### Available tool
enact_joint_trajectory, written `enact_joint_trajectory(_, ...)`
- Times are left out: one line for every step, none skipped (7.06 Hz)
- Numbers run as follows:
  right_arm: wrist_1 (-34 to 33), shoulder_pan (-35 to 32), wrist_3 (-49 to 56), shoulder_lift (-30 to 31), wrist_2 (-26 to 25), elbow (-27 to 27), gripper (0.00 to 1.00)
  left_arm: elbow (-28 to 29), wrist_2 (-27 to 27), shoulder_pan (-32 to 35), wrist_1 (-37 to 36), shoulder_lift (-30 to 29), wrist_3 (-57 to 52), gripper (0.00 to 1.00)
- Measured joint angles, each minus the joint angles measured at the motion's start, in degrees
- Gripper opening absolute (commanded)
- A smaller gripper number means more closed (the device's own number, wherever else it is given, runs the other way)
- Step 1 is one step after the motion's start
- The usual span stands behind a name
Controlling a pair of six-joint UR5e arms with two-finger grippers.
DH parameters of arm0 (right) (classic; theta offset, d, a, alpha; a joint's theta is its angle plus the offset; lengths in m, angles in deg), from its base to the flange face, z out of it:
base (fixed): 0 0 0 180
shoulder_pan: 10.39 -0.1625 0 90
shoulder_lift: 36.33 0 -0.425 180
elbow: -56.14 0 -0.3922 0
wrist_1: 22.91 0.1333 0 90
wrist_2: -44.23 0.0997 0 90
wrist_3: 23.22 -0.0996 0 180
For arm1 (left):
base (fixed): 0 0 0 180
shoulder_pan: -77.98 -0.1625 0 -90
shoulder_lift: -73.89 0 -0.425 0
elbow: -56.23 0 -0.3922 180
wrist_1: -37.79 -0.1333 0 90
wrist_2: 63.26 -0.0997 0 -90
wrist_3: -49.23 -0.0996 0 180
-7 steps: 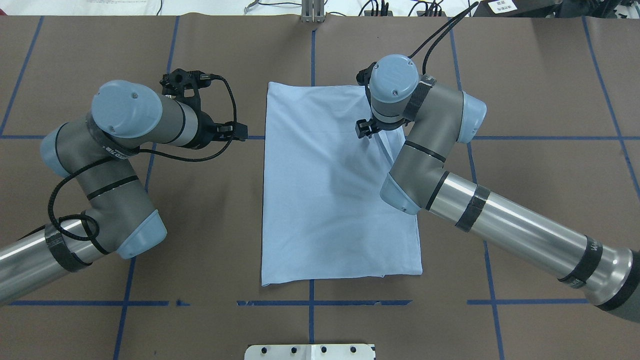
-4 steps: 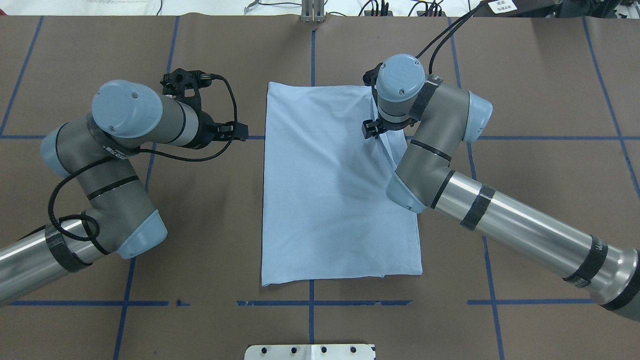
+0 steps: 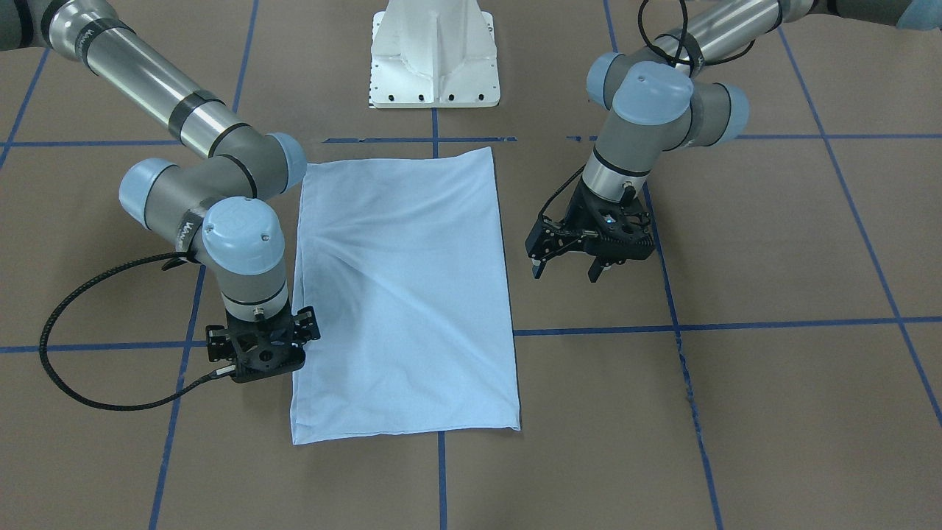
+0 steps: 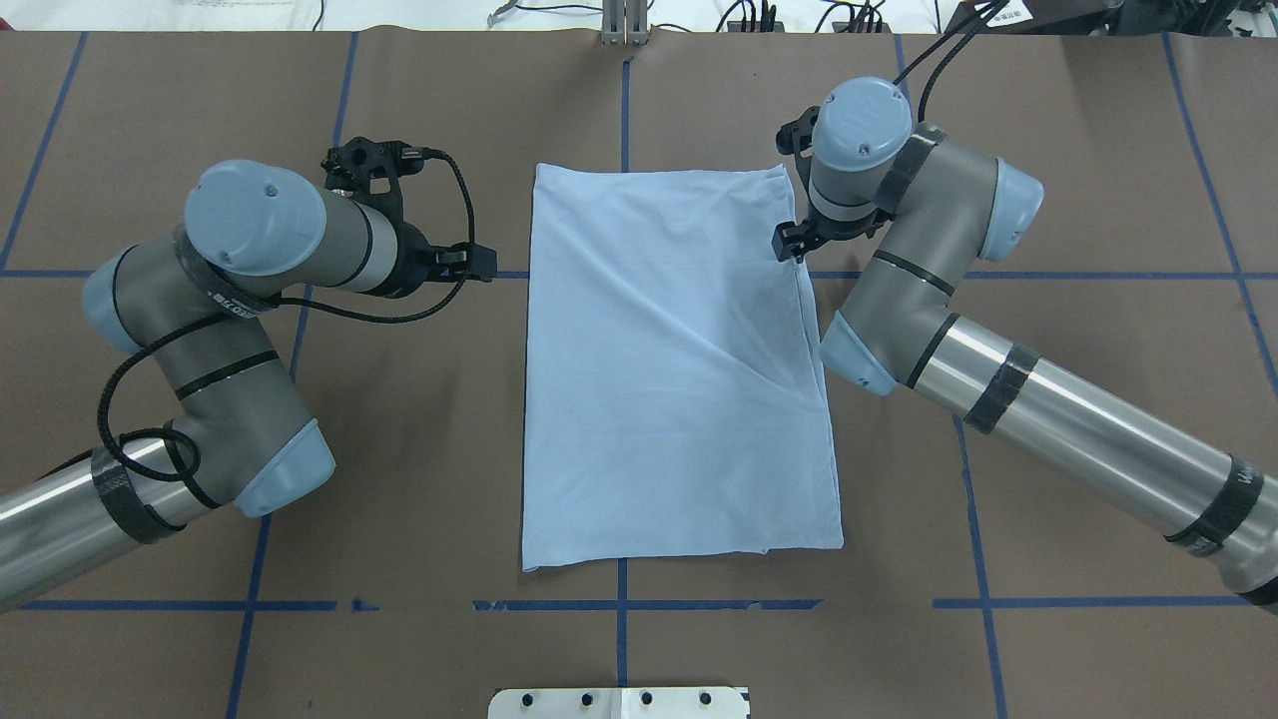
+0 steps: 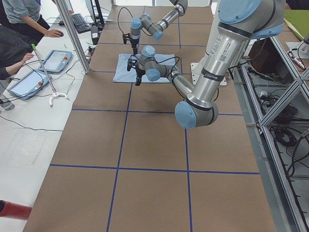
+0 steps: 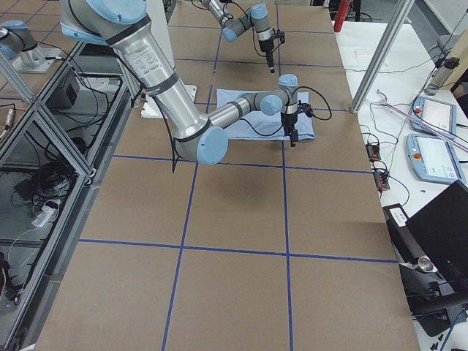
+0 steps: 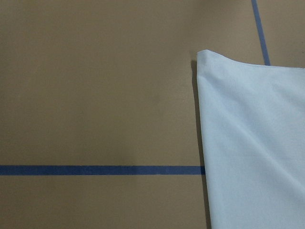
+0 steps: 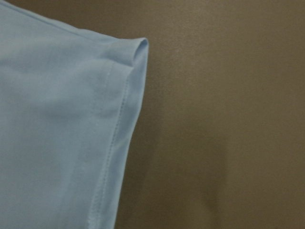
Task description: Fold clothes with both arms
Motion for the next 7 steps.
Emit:
enact_joint_trajectory(-0.3, -1.13, 0.89, 0.25, 1.9, 0.4, 1.0, -0.02, 0.04, 0.03, -0.02, -0.03, 0.01, 1.0)
enact_joint_trajectory(-0.44, -1.88, 1.27, 0.31, 4.15, 1.43, 1.0, -0.33, 0.2, 0.07, -0.16, -0.06, -0.02, 1.0)
enact_joint_trajectory(-0.49, -2.32, 1.14, 0.88, 6.42, 3.53, 1.0, -1.46, 0.84, 0.1, -0.55, -0.01, 0.19, 1.0)
enact_joint_trajectory(-0.51, -2.53, -0.26, 2.46, 9.19, 6.77, 1.0, -2.93, 3.28, 0.05, -0.89, 0.19, 2.58, 1.0)
enact_joint_trajectory(-0.5, -2.6, -3.14, 5.22, 12.75, 11.55, 1.0, -4.25, 7.12, -0.44, -1.01, 0.6, 8.56, 1.0)
enact_joint_trajectory(-0.42, -2.32, -6.77, 8.74, 15.96, 17.15, 1.0, -5.95, 9.31, -2.51, -0.98, 1.63, 16.66, 1.0)
enact_joint_trajectory(-0.18, -1.22, -11.6, 12.36, 17.44, 22.56, 1.0, -8.44, 8.29, -6.59, -0.97, 3.48, 24.96, 1.0)
